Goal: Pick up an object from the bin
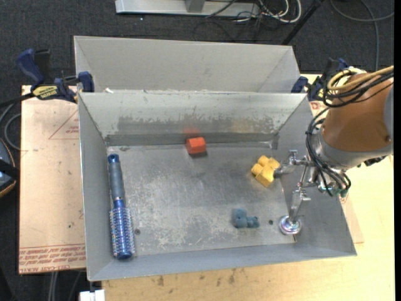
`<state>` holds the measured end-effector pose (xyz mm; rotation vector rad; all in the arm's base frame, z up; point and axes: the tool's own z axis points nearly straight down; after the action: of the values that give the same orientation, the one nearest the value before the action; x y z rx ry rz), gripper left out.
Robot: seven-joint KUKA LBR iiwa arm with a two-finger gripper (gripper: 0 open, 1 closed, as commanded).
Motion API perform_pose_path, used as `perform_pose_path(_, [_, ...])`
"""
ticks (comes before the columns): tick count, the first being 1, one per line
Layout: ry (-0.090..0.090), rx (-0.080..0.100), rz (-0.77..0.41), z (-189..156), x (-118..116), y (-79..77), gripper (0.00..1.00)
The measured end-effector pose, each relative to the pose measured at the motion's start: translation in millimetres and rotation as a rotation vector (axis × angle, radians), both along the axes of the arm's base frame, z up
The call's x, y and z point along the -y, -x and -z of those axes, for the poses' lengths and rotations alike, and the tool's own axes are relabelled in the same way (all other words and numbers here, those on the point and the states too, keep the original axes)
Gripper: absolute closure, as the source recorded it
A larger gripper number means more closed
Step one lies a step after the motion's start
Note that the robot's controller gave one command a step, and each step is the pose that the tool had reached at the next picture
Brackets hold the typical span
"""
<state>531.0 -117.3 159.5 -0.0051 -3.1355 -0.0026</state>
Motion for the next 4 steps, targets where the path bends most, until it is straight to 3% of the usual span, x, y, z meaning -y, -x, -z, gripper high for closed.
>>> perform_pose_path(1, [0.002, 0.018, -0.133, 83, -18, 35.5, 0.00])
perform_pose_path(2, [0.007, 0.029, 0.030, 84, -48, 36.4, 0.00])
perform_pose_path(3, [0.003, 0.023, 0.028, 85, -51, 38.0, 1.00])
perform_pose_path(4, [0.002, 0.014, -0.295, -19, -57, 22.2, 1.00])
